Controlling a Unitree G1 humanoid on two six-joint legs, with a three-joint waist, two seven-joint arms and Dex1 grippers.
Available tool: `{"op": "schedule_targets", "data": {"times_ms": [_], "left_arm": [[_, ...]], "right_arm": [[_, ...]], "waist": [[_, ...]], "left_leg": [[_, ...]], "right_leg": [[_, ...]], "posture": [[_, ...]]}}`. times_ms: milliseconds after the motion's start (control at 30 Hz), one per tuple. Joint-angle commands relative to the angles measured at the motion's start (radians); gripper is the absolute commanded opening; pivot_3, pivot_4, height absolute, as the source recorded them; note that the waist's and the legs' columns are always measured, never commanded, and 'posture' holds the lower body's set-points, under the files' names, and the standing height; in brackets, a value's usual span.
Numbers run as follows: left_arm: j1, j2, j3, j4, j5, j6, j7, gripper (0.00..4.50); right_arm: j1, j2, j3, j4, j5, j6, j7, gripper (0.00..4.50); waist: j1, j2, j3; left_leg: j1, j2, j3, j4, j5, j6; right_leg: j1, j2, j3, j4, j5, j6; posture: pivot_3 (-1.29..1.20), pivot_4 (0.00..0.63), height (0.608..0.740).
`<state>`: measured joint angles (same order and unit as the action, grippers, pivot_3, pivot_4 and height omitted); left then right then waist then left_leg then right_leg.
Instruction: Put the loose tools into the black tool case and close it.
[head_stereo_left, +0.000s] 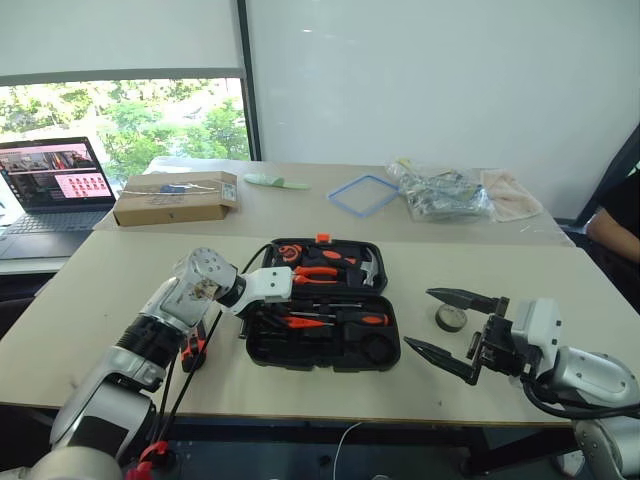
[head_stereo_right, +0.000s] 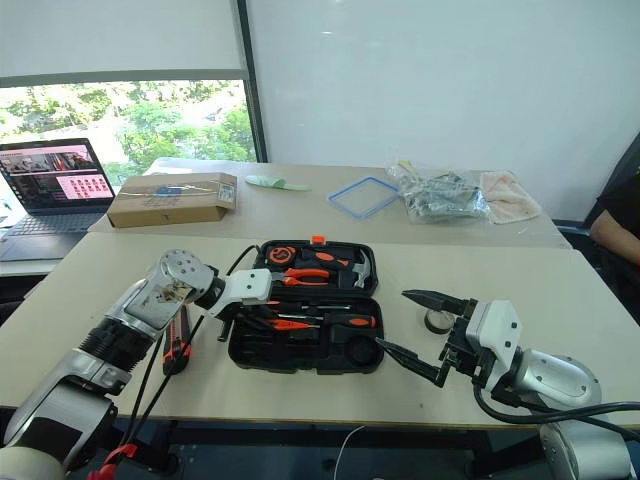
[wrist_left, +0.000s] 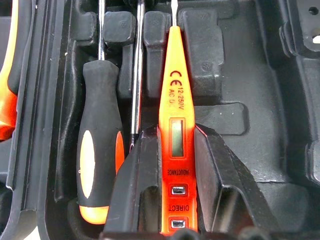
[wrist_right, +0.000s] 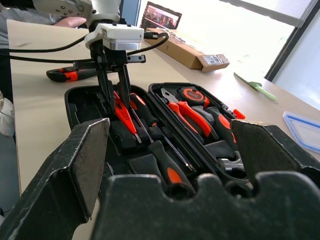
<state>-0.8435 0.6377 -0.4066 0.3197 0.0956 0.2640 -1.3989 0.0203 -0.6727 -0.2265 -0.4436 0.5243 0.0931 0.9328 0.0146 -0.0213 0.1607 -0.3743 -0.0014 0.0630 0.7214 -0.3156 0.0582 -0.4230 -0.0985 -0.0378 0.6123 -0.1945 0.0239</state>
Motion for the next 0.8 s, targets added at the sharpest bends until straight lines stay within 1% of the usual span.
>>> {"op": "schedule_targets", "data": {"times_ms": [33, 100, 167, 233, 367, 400, 467, 500, 533, 567, 600, 667, 800], "left_arm": [[0.012, -0.005, 0.015, -0.010, 0.002, -0.026, 0.033, 1.74], [0.009, -0.015, 0.051, -0.032, -0.057, -0.060, 0.013, 2.50], [0.005, -0.026, 0.102, -0.055, -0.118, -0.055, 0.013, 2.50], [0.014, -0.012, 0.122, -0.085, -0.152, -0.063, -0.011, 2.50], [0.048, 0.006, 0.140, -0.104, -0.177, -0.073, -0.016, 2.50], [0.057, 0.008, 0.141, -0.095, -0.175, -0.091, -0.010, 2.50], [0.071, 0.004, 0.144, -0.073, -0.174, -0.101, 0.006, 1.98], [0.077, 0.000, 0.145, -0.061, -0.176, -0.102, 0.011, 1.82], [0.080, -0.009, 0.149, -0.037, -0.173, -0.107, 0.030, 1.40], [0.087, -0.015, 0.145, -0.012, -0.162, -0.125, 0.044, 1.15], [0.090, -0.019, 0.141, 0.009, -0.154, -0.142, 0.055, 0.70], [0.096, -0.021, 0.130, 0.033, -0.139, -0.118, 0.076, 0.04], [0.092, -0.032, 0.125, 0.058, -0.137, -0.118, 0.089, 0.04]], "right_arm": [[-0.005, 0.001, -0.012, -0.024, 0.015, -0.007, -0.005, 4.50], [-0.001, 0.000, -0.014, -0.025, 0.016, -0.005, -0.004, 4.50], [0.006, 0.000, -0.011, -0.026, 0.017, -0.001, -0.003, 4.50], [0.015, 0.000, -0.009, -0.027, 0.019, 0.000, 0.000, 4.50], [0.023, -0.002, 0.001, -0.022, 0.015, -0.001, 0.005, 4.50], [0.022, -0.002, 0.003, -0.021, 0.015, -0.001, 0.005, 4.50], [0.020, -0.003, 0.007, -0.020, 0.015, 0.000, 0.006, 4.50], [0.019, -0.004, 0.008, -0.019, 0.015, 0.001, 0.007, 4.50], [0.018, -0.004, 0.009, -0.016, 0.015, 0.000, 0.008, 4.50], [0.018, -0.005, 0.007, -0.013, 0.015, -0.001, 0.010, 4.50], [0.017, -0.005, 0.008, -0.010, 0.014, -0.002, 0.011, 4.50], [0.014, -0.004, 0.007, -0.005, 0.011, -0.004, 0.010, 4.50], [0.020, -0.001, 0.007, -0.008, 0.008, -0.008, 0.009, 4.50]], "waist": [[0.001, 0.000, 0.000], [0.002, 0.000, 0.000], [0.003, 0.000, 0.000], [0.002, 0.000, 0.000], [-0.002, 0.000, 0.000], [-0.002, 0.000, 0.000], [-0.003, 0.000, 0.000], [-0.002, 0.000, 0.000], [-0.002, 0.000, 0.000], [-0.001, 0.000, 0.000], [0.001, 0.000, 0.000], [0.001, 0.000, 0.000], [0.002, 0.000, 0.000]], "left_leg": [[0.000, 0.000, 0.000, 0.000, 0.000, 0.000], [0.000, 0.000, 0.000, 0.000, 0.000, 0.000], [-0.001, 0.000, 0.000, 0.000, 0.000, 0.000], [-0.005, 0.000, -0.001, 0.002, 0.000, 0.000], [-0.007, 0.000, -0.001, 0.003, 0.000, -0.001], [-0.008, 0.000, -0.001, 0.003, 0.002, -0.004], [-0.008, 0.000, -0.001, 0.003, 0.002, -0.004], [-0.008, 0.000, -0.001, 0.003, 0.002, -0.004], [-0.008, 0.000, -0.001, 0.003, 0.002, -0.004], [-0.008, 0.000, -0.001, 0.003, 0.002, -0.003], [-0.008, 0.000, -0.001, 0.003, 0.002, -0.003], [-0.008, 0.000, -0.002, 0.004, -0.001, 0.002], [-0.009, 0.000, -0.002, 0.005, -0.001, 0.002]], "right_leg": [[0.000, 0.000, 0.000, 0.000, 0.000, 0.000], [0.000, 0.000, 0.000, 0.000, 0.000, 0.000], [0.000, 0.000, 0.000, 0.000, 0.000, 0.000], [-0.003, 0.000, -0.001, 0.000, 0.000, 0.000], [-0.005, 0.000, -0.001, 0.000, 0.000, 0.000], [-0.004, 0.000, -0.001, 0.000, 0.000, 0.000], [-0.004, 0.000, -0.001, 0.000, 0.000, 0.001], [-0.004, 0.000, -0.001, 0.000, 0.000, 0.001], [-0.004, 0.000, -0.001, 0.000, 0.000, 0.001], [-0.004, 0.000, -0.001, 0.000, 0.000, 0.001], [-0.004, 0.000, -0.001, 0.000, 0.000, 0.001], [-0.004, 0.000, -0.001, 0.000, 0.000, 0.002], [-0.003, 0.000, -0.002, 0.000, 0.000, 0.002]], "posture": [[0.00, 0.150, 0.740], [0.00, 0.150, 0.740], [0.00, 0.150, 0.740], [0.00, 0.150, 0.740], [0.00, 0.150, 0.740], [0.00, 0.150, 0.740], [0.00, 0.150, 0.740], [0.00, 0.150, 0.740], [0.00, 0.150, 0.740], [0.00, 0.150, 0.740], [0.00, 0.150, 0.740], [0.00, 0.150, 0.740], [0.00, 0.150, 0.740]]}}
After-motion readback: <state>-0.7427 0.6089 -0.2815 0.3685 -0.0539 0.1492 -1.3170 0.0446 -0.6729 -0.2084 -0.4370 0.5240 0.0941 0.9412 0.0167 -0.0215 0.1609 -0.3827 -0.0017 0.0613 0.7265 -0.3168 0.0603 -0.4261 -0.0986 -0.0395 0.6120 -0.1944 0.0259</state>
